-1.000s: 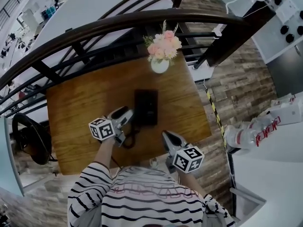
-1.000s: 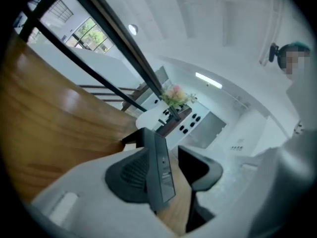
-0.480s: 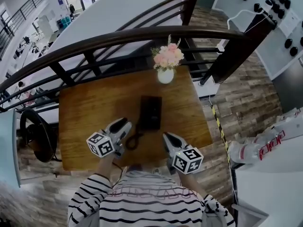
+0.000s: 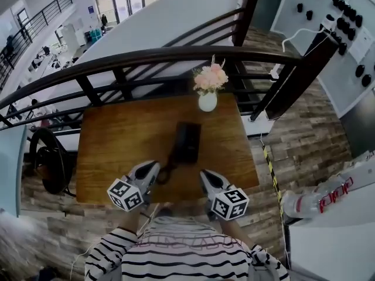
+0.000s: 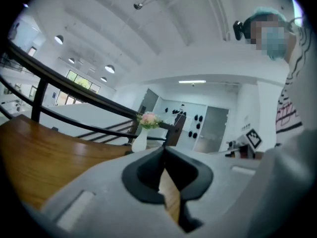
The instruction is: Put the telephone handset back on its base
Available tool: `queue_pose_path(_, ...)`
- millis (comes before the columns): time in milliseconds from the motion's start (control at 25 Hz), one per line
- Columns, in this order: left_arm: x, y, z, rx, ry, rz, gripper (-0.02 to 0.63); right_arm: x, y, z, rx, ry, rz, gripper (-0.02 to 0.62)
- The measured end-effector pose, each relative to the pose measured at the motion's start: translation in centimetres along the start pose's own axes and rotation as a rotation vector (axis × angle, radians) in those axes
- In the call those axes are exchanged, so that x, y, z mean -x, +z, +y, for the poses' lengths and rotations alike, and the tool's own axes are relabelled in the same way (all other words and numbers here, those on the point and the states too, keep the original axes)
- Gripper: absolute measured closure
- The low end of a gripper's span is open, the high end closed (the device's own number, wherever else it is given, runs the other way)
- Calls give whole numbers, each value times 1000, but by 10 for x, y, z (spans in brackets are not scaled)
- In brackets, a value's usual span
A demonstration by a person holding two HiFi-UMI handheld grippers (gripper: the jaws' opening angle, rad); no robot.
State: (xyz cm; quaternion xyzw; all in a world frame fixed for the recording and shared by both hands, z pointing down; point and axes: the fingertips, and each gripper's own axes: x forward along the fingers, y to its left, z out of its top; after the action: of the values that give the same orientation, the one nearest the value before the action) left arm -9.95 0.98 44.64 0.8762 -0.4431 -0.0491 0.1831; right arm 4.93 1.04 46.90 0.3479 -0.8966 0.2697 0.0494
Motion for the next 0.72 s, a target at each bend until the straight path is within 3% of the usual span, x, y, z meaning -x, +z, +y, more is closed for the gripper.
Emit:
queue_pose_path(360,38,-5,-42,-15,48,-51,603,27,-8,19,55,42,-4,594)
queue_pose_path(720,64,-21,-69,-22,85,-75,603,49,-21,29,98,29,1,594)
